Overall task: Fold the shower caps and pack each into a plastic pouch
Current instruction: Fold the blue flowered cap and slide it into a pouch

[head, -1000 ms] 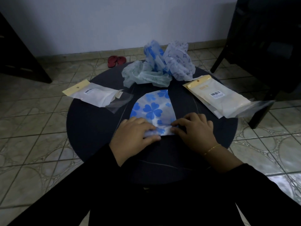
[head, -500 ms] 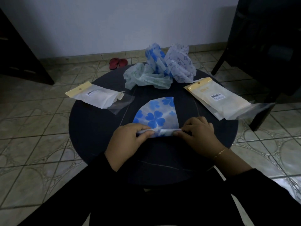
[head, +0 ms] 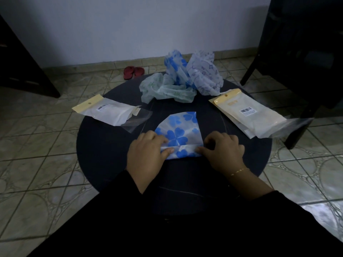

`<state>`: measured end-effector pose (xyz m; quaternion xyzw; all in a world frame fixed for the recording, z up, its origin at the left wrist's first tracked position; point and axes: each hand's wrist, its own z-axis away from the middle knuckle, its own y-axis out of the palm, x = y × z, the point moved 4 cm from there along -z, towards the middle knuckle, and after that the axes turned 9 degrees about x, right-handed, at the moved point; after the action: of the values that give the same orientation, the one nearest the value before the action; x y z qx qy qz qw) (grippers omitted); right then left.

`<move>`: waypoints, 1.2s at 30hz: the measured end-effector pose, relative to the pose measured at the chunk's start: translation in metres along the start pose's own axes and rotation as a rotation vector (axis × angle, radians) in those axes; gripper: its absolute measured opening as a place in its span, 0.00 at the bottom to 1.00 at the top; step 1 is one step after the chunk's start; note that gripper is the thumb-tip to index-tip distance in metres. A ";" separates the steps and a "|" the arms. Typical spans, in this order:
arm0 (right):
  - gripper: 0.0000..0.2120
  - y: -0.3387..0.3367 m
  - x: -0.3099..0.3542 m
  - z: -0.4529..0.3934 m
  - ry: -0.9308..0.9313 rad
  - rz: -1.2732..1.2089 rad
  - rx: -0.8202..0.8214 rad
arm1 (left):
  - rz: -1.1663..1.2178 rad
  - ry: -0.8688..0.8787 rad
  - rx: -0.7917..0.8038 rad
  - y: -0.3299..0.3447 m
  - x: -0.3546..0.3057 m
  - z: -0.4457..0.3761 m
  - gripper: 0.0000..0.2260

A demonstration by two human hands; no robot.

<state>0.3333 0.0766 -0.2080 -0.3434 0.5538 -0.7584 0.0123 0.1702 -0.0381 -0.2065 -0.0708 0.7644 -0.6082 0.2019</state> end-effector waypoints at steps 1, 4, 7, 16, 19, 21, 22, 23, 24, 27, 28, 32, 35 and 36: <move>0.11 0.000 0.002 0.001 -0.039 0.036 0.009 | -0.034 0.057 -0.038 -0.001 -0.004 0.001 0.09; 0.11 -0.001 0.004 0.002 -0.112 0.163 0.024 | -0.116 0.226 -0.028 0.002 -0.016 0.002 0.12; 0.15 -0.002 -0.002 0.001 -0.130 0.248 0.037 | -0.089 0.191 0.094 0.000 -0.017 0.000 0.14; 0.21 -0.009 -0.008 0.007 -0.250 0.367 0.161 | -0.012 0.202 0.139 -0.010 -0.008 0.003 0.14; 0.18 -0.010 -0.007 0.005 -0.210 0.268 0.163 | 0.108 0.115 0.169 -0.011 -0.003 0.000 0.13; 0.16 -0.009 -0.006 0.002 -0.153 0.148 0.163 | 0.204 0.057 0.162 -0.010 0.000 -0.003 0.13; 0.15 -0.009 -0.005 0.000 -0.124 0.090 0.153 | 0.218 0.042 0.148 -0.009 0.001 -0.005 0.13; 0.15 -0.008 -0.004 -0.002 -0.096 0.047 0.137 | 0.214 0.026 0.140 -0.007 0.001 -0.007 0.13; 0.15 -0.008 -0.003 -0.005 -0.069 0.024 0.120 | 0.202 0.003 0.139 -0.006 0.001 -0.009 0.12; 0.16 -0.006 0.000 -0.011 -0.003 0.032 0.082 | 0.123 -0.053 0.137 -0.003 0.001 -0.015 0.13; 0.16 -0.005 0.000 -0.013 0.011 0.047 0.076 | 0.072 -0.061 0.134 -0.003 0.000 -0.016 0.14; 0.13 -0.004 0.000 -0.015 -0.006 0.082 0.035 | -0.034 -0.028 0.059 -0.003 -0.005 -0.016 0.13; 0.14 0.000 0.005 -0.014 -0.108 0.158 0.045 | -0.017 0.137 0.002 -0.004 -0.016 -0.015 0.08; 0.14 0.000 0.005 -0.014 -0.132 0.192 0.044 | -0.045 0.186 0.029 -0.003 -0.019 -0.015 0.09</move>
<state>0.3217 0.0860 -0.2076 -0.3374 0.5656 -0.7414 0.1289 0.1811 -0.0182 -0.1967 -0.0283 0.7691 -0.6277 0.1173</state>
